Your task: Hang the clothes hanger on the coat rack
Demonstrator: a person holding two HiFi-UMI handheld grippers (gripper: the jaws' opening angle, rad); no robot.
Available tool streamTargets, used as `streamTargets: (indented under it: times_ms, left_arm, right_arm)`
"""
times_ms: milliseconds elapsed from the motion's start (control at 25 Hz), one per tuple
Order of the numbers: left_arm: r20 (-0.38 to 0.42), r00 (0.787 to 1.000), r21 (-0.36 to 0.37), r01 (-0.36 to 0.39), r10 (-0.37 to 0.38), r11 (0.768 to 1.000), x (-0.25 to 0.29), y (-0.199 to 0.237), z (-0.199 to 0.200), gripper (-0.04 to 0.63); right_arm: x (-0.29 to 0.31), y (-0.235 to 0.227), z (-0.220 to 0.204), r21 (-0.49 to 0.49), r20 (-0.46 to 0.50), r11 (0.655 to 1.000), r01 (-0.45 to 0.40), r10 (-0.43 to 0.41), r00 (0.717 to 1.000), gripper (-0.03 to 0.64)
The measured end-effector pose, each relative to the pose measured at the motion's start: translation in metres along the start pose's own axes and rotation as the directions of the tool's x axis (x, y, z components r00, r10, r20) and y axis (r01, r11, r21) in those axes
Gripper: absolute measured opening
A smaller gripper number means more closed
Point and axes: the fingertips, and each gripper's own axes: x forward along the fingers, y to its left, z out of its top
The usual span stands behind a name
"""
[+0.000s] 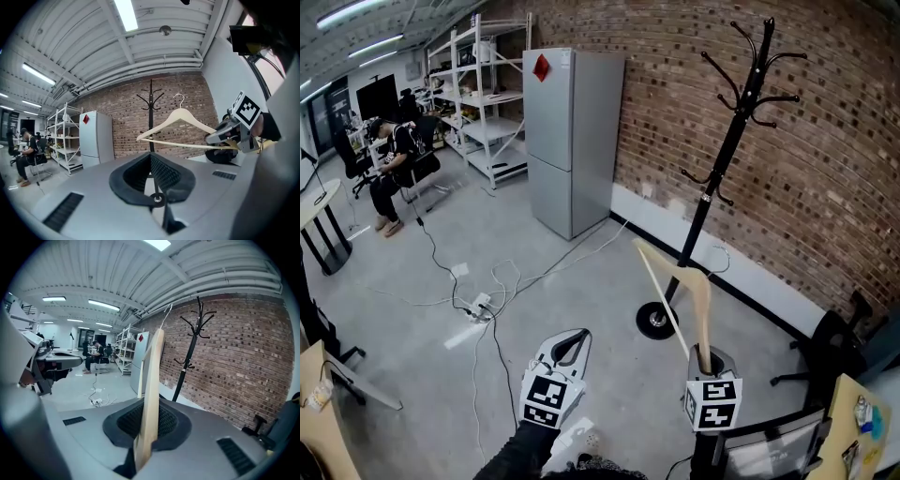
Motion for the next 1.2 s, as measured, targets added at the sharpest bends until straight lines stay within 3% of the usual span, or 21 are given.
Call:
streamTargets:
  times_ms: [320,840,1200]
  left_arm:
    - [0.017,0.999,0.024,0.051,-0.051,0.998,0.074,0.033,0.015,0.008]
    - [0.015,0.999,0.004,0.033,-0.033,0.999,0.127,0.098,0.016,0.008]
    - [0.030,0.987,0.013,0.158,-0.158,0.987,0.195,0.166,0.015,0.008]
  right_arm:
    - [0.072,-0.027,0.031,0.026,-0.003,0.999,0.035,-0.035,0.999,0.028]
    - [0.138,-0.031,0.065,0.031,-0.026,0.998,0.052,-0.051,0.998,0.028]
    - [0.202,-0.023,0.097,0.072,-0.051,0.983,0.167,-0.163,0.985,0.028]
